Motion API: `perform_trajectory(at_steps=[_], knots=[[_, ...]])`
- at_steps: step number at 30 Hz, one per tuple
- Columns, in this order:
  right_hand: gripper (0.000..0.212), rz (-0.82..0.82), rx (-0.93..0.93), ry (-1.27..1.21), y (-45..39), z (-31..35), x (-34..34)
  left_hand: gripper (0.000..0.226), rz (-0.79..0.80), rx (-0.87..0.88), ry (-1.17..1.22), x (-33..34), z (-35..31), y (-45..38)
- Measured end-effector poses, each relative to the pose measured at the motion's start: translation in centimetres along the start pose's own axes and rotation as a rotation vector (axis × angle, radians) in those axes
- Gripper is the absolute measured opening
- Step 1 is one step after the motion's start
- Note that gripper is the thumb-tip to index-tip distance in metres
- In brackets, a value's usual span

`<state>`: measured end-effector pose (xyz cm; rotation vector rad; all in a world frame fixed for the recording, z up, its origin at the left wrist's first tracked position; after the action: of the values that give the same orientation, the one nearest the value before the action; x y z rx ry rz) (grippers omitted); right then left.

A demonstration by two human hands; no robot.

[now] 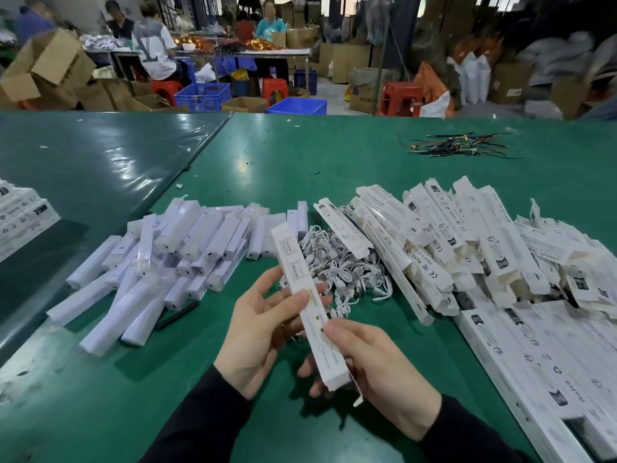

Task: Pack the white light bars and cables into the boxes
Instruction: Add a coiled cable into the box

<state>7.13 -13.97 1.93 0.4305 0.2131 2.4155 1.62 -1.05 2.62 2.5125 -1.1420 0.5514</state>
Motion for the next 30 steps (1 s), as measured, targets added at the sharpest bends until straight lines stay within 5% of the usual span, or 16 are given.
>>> perform_trajectory(at_steps=[17, 24, 26, 30], knots=[[0.047, 0.243, 0.233, -0.273, 0.0, -0.8, 0.3, 0.049, -0.021, -0.089, -0.005, -0.8, 0.8, -0.6], [0.042, 0.221, 0.234, -0.253, 0.0, -0.8, 0.1, 0.053, -0.006, -0.081, -0.006, -0.8, 0.7, -0.6], [0.035, 0.153, 0.133, -0.112, -0.1, -0.8, 0.0, 0.055, -0.009, -0.078, -0.024, -0.8, 0.7, -0.7], [0.044, -0.259, -0.162, 0.324, -0.2, -0.5, -1.4, 0.054, 0.019, -0.039, -0.065, -0.4, 0.7, -0.5]])
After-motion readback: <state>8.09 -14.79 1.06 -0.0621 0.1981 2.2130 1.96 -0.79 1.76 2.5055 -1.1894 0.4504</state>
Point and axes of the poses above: each hand's wrist, its own y-axis away from the middle knuckle, its own x-axis out of the palm, z = x × y, the point moved 4 cm from there along -y, towards the middle knuckle, and after that the axes turned 11 degrees about -z, right-handed, at the moved point
